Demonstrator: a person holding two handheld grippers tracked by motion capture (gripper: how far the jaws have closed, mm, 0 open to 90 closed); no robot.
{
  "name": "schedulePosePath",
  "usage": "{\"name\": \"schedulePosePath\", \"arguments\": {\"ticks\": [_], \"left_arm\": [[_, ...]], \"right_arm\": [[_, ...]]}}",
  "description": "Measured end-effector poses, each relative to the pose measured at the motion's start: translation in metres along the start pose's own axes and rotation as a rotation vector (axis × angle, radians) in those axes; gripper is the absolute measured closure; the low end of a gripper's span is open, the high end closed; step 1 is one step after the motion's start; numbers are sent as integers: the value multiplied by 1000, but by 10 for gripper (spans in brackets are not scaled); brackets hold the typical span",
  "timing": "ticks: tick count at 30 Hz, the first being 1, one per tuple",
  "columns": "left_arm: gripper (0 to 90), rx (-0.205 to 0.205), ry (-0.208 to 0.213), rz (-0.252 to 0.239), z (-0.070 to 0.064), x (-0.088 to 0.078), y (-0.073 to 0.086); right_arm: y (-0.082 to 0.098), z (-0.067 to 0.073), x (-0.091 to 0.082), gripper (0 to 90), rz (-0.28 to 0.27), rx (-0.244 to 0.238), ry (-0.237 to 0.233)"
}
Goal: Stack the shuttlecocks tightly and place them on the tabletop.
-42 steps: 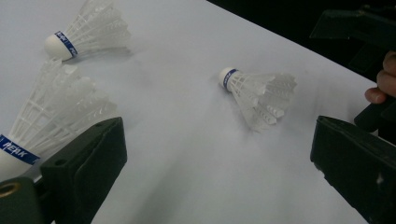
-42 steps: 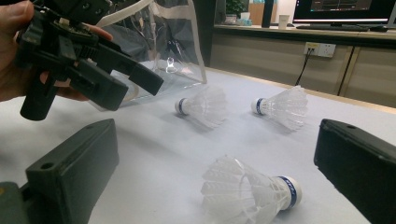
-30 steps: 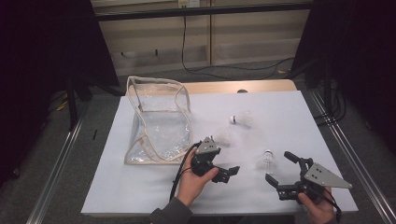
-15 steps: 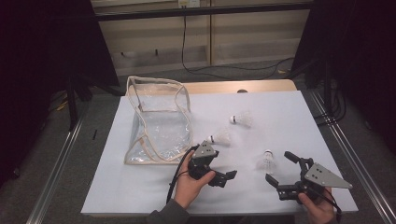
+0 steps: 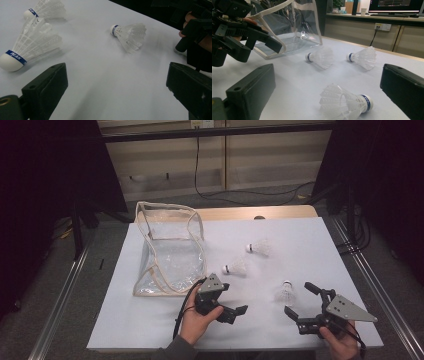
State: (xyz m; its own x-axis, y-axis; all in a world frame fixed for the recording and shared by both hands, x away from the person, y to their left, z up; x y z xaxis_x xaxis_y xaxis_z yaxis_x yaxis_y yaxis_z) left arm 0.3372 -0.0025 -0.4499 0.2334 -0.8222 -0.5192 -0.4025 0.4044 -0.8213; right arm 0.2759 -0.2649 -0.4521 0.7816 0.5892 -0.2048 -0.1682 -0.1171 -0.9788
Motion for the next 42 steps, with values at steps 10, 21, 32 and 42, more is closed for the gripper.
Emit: {"name": "schedulePosePath", "arguments": {"ticks": [10,21,32,42], "left_arm": [[38,3,24,-10,1,-11,6],[38,34,40,-15,2,-22,11],[37,39,55,-35,2,-32,16],[39,46,56,-43,6,-41,22]], "right_arm": [[0,0,0,0,1,-2,1],[0,1,0,0,2,-2,0],[0,0,0,0,0,-4,2],[0,1,1,0,1,-5,4]]}}
Point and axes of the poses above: each handheld gripper's, and its own axes: x roughly forward along the jaws, y roughly out of its underside, z roughly to its left, the point moved 5 cm from there along x, roughly forward along the jaws, and after that the axes turned 4 degrees about z, right-handed, at the moved point
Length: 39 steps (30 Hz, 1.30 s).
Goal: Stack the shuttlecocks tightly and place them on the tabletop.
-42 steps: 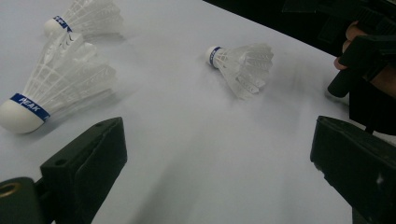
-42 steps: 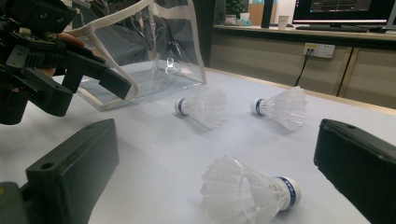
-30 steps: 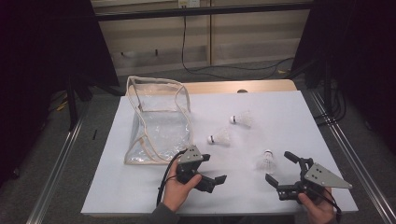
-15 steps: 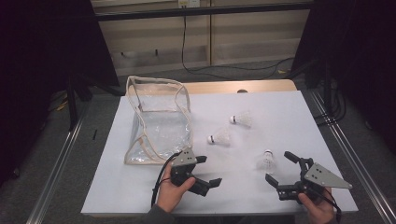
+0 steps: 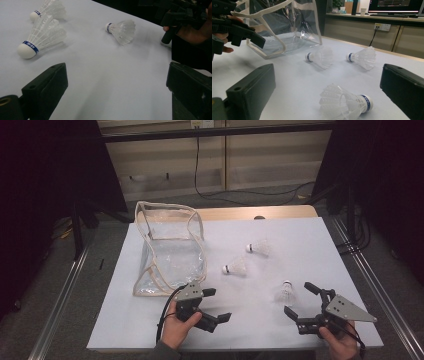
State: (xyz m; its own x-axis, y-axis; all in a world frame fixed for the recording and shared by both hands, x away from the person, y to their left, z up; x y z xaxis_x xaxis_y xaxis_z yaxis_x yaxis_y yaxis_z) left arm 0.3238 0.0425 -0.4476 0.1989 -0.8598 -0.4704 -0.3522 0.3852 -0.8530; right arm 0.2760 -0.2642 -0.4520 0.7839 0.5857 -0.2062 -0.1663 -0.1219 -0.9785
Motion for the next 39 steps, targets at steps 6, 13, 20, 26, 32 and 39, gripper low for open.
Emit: {"name": "schedulePosePath", "arguments": {"ticks": [6,13,20,26,32,39], "left_arm": [[40,6,9,-5,0,-4,2],[39,5,5,-6,1,-10,5],[38,12,8,-11,2,-14,7],[46,6,11,-26,6,-22,9],[52,12,13,-25,7,-27,10],[57,12,18,-31,9,-33,12]], "right_arm": [[0,0,0,0,-1,1,1],[0,0,0,0,-1,0,-1],[0,0,0,0,2,-1,-1],[0,0,0,0,0,1,1],[0,0,0,0,0,-1,2],[0,0,0,0,-1,0,1]]}}
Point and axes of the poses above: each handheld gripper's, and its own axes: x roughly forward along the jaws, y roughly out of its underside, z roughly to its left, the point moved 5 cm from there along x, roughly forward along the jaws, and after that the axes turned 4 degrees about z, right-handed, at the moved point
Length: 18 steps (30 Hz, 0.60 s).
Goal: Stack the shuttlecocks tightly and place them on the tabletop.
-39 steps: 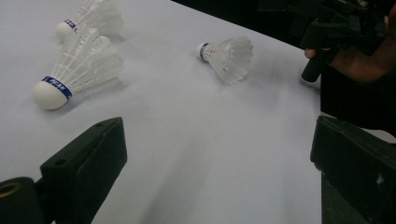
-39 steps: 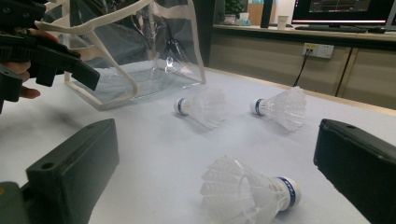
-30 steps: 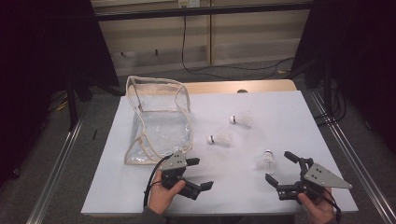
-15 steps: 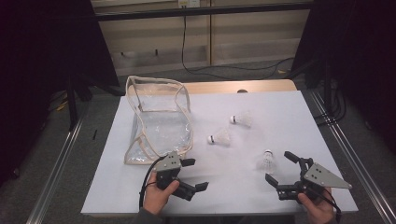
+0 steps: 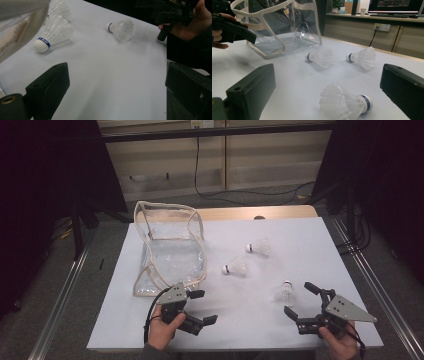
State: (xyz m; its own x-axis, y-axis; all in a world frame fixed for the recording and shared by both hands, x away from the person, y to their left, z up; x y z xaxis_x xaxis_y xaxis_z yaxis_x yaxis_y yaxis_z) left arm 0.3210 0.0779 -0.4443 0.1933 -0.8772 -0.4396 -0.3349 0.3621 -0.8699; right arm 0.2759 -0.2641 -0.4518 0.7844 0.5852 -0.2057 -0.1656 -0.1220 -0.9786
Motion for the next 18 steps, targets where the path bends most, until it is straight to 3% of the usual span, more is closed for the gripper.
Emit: {"name": "schedulePosePath", "arguments": {"ticks": [18], "left_arm": [[52,-8,-11,-9,5,-17,7]], "right_arm": [[0,1,1,0,1,-6,0]]}}
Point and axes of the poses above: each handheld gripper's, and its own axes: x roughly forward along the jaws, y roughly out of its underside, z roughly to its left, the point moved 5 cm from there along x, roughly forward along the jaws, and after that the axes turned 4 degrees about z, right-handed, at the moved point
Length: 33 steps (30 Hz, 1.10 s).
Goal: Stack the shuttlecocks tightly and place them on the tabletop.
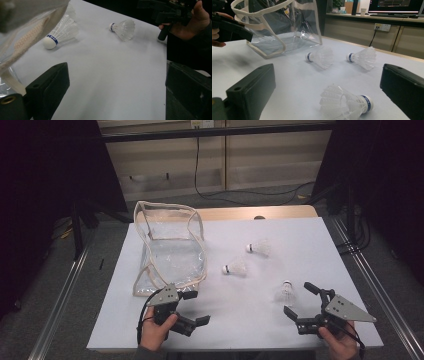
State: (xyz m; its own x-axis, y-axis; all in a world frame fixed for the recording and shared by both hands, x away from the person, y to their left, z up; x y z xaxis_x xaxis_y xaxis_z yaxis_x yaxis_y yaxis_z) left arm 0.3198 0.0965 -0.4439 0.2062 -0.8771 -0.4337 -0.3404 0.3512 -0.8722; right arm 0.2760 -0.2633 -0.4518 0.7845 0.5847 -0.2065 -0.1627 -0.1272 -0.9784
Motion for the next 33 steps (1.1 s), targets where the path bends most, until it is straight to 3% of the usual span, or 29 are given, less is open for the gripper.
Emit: {"name": "schedulePosePath", "arguments": {"ticks": [12,21,33], "left_arm": [[51,-13,4,-24,1,-9,3],[52,-9,-21,-23,5,-18,7],[32,-34,-56,-52,13,-32,11]], "right_arm": [[0,0,0,0,4,-1,0],[0,0,1,0,8,-1,0],[0,1,2,0,6,-3,-2]]}}
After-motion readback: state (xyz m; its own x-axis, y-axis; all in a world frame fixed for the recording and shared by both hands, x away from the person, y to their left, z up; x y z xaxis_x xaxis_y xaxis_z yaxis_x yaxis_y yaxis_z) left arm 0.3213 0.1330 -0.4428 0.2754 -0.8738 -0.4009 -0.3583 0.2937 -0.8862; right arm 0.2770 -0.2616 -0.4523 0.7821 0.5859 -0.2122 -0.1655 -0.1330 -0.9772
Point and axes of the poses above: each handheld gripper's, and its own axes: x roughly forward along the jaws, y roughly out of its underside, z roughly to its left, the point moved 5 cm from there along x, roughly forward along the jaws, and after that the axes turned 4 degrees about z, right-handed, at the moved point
